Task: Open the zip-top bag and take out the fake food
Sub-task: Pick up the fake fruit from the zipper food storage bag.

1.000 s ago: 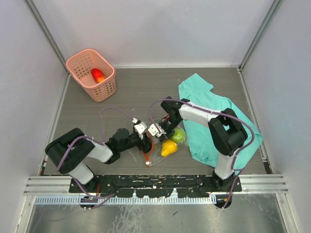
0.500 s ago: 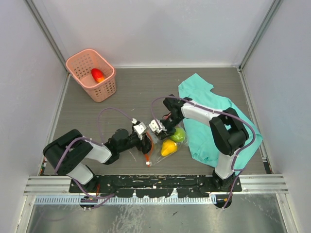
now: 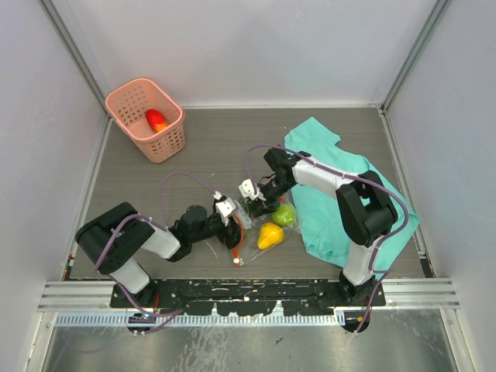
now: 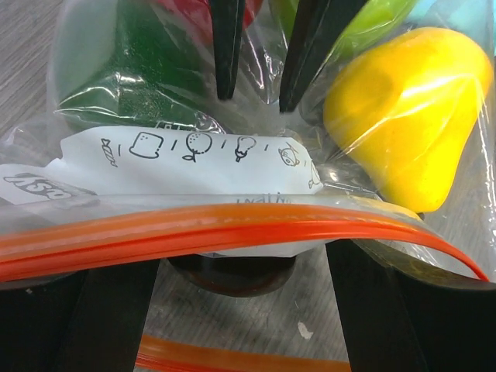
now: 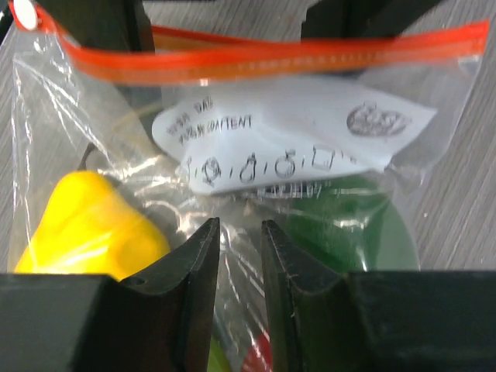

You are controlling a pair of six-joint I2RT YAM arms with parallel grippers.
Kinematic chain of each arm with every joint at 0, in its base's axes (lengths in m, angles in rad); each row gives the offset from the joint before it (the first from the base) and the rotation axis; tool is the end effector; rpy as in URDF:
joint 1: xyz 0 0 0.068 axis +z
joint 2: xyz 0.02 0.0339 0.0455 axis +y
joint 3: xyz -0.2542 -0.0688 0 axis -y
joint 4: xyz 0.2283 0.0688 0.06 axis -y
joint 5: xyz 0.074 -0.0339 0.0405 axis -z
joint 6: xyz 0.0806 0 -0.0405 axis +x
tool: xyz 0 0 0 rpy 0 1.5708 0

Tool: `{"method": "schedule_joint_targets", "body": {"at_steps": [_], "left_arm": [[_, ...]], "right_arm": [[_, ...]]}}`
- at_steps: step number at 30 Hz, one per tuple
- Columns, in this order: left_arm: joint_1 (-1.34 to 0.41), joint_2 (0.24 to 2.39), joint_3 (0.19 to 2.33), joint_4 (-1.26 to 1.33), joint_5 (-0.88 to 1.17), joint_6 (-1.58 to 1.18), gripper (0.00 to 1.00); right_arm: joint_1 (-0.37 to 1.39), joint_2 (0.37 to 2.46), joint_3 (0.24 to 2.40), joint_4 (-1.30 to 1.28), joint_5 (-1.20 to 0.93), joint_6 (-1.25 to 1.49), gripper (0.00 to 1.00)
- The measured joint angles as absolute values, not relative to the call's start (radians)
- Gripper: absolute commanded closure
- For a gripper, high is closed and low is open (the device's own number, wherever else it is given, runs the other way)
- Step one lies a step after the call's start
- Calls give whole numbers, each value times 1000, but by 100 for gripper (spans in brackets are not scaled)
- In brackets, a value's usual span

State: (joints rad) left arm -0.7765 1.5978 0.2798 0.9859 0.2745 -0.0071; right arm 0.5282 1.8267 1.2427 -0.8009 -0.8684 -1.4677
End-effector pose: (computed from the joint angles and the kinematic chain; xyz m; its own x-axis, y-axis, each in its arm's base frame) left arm 0.1883 -0.2156 0.1121 -0.2387 0.2249 -0.9447 0.8557 0.5087 -0.0951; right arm 0.2550 0.2200 0.1597 0.3577 -0.5353 -0.7652 -0.8904 -0.4426 -0.1066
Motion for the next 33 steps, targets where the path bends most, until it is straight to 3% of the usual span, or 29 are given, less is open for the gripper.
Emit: {"method": "schedule_joint_targets", "body": {"at_steps": [9, 14, 19, 21, 27, 33], "left_arm": [[-776, 1667, 302, 1039, 278, -23, 24], [-776, 1694, 324, 1069, 289, -46, 24], [-776, 1729, 332, 1100, 301, -66, 31], [-776, 1740, 333, 1107, 303, -67, 36], [-764, 1728, 316, 1111, 306, -64, 66], [-750, 1596, 286, 1018, 307, -64, 72]], "right_arm": [[572, 1866, 1243, -717, -850, -1333, 83], [572, 1903, 1243, -703, -836, -1295, 87], [574, 1919, 1247, -703, -834, -1275, 89], [574, 1919, 1250, -704, -834, -1269, 89], [574, 1919, 1267, -712, -831, -1265, 89], [561, 1919, 1272, -720, -832, -1267, 89]]}}
